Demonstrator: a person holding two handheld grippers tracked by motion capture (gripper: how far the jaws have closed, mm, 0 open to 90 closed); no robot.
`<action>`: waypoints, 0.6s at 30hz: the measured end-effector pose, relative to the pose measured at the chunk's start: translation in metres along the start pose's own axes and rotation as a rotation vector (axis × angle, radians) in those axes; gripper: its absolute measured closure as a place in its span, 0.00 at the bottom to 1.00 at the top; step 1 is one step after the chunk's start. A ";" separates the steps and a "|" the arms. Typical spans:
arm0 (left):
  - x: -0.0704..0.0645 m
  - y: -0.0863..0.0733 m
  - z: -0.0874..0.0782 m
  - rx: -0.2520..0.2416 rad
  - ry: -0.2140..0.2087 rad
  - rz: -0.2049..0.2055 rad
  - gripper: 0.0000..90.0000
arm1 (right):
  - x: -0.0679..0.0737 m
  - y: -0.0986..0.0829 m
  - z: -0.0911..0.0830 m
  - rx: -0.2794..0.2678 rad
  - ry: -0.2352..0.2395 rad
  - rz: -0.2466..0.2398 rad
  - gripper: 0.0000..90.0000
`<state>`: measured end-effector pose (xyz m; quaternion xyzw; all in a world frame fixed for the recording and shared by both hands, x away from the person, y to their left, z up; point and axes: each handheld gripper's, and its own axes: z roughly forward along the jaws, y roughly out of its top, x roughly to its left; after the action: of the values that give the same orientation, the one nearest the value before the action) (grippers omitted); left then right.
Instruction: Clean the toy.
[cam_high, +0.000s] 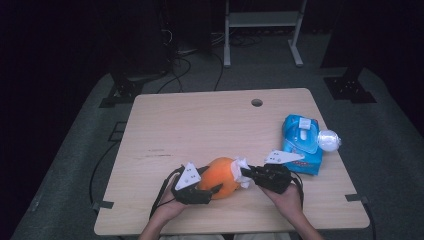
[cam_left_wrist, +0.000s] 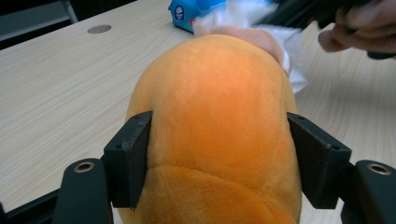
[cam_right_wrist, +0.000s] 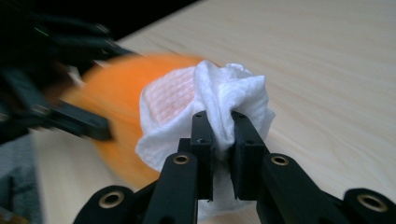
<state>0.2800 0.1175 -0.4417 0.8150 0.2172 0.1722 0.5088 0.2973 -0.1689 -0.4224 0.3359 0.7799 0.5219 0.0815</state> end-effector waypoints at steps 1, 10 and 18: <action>-0.001 0.000 0.000 0.003 -0.002 0.010 0.33 | 0.003 0.002 -0.001 -0.006 0.008 -0.008 0.89; -0.013 0.004 0.004 0.026 -0.011 0.068 0.33 | -0.014 -0.014 0.004 0.051 -0.046 0.047 0.89; -0.016 0.011 0.004 0.021 -0.017 0.060 0.25 | 0.009 0.002 0.001 0.013 0.001 -0.045 0.89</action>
<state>0.2706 0.1020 -0.4341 0.8279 0.1901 0.1782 0.4966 0.2920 -0.1622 -0.4196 0.3186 0.7905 0.5152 0.0905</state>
